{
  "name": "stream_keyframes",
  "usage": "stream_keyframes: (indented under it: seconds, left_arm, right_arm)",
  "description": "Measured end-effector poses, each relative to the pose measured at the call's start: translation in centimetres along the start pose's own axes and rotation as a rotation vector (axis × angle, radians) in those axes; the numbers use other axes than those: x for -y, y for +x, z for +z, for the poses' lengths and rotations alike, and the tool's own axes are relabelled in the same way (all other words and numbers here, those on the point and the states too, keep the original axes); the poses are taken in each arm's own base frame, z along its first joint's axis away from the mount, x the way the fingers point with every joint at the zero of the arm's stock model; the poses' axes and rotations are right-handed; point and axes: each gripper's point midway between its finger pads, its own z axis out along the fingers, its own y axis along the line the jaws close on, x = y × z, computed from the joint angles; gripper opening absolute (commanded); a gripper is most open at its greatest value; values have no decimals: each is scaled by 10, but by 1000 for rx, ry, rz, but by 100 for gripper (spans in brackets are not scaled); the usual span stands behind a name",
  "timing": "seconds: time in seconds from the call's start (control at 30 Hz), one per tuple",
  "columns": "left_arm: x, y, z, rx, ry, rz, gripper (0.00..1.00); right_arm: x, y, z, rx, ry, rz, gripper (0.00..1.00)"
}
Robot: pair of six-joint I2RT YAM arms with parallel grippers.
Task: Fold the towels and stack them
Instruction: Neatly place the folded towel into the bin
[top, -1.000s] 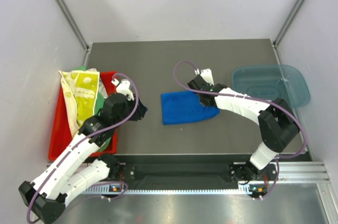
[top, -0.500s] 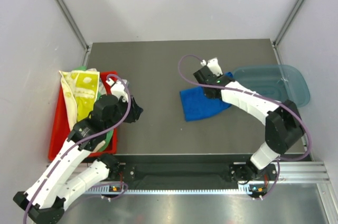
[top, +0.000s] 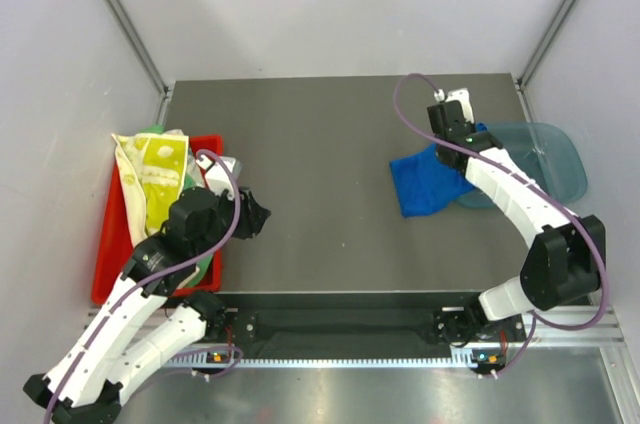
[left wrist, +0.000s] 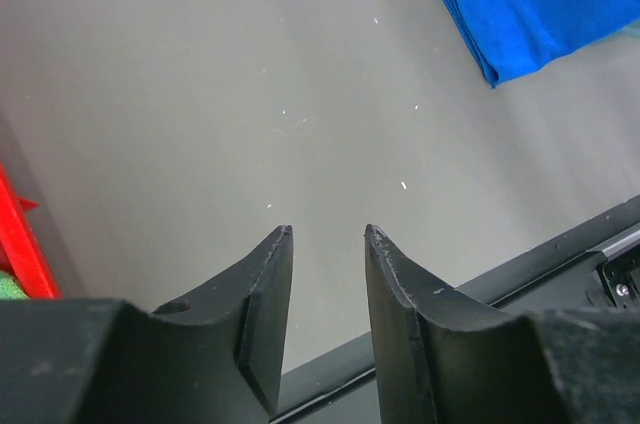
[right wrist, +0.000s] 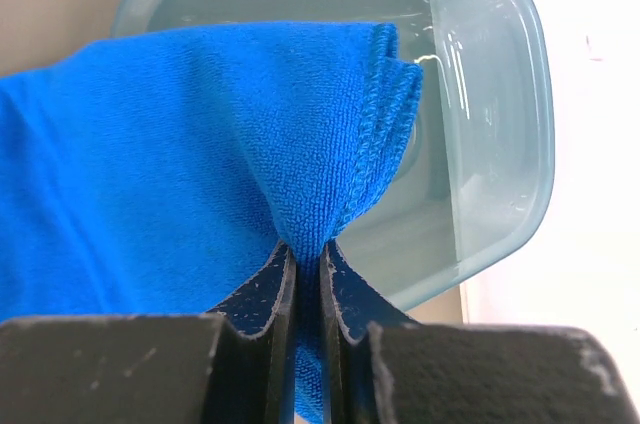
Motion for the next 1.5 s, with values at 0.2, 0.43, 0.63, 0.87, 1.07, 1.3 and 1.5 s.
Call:
stream_keyframes:
  seconds: [0.2,0.43,0.63,0.87,1.07,1.3,1.5]
  left_arm:
    - [-2,-1,-6,33,1,-2,43]
    - [-4,-8,-15,86,-1,-7,43]
    - [-4,-9,-19,105,-1,-6,43]
    - [-7,-10,-20,115,-15,-6,43]
    - [-9,-12,-23,135,-22,-8,43]
    - [-9,-12,-24,140,-25,-8,43]
    - [-9,-12,-24,140,-24,-8,43]
  right_arm:
    - [26,6,17,-35,37,28,0]
    - [48,19,37,-51,95,65,0]
    - [58,22,50,-27,138,100,0]
    - [80,25,66,3,213,160,0]
    - [93,22,74,40,253,179,0]
    - [107,31,94,7,301,154,0]
    - [104,37,109,-14,306,126,0]
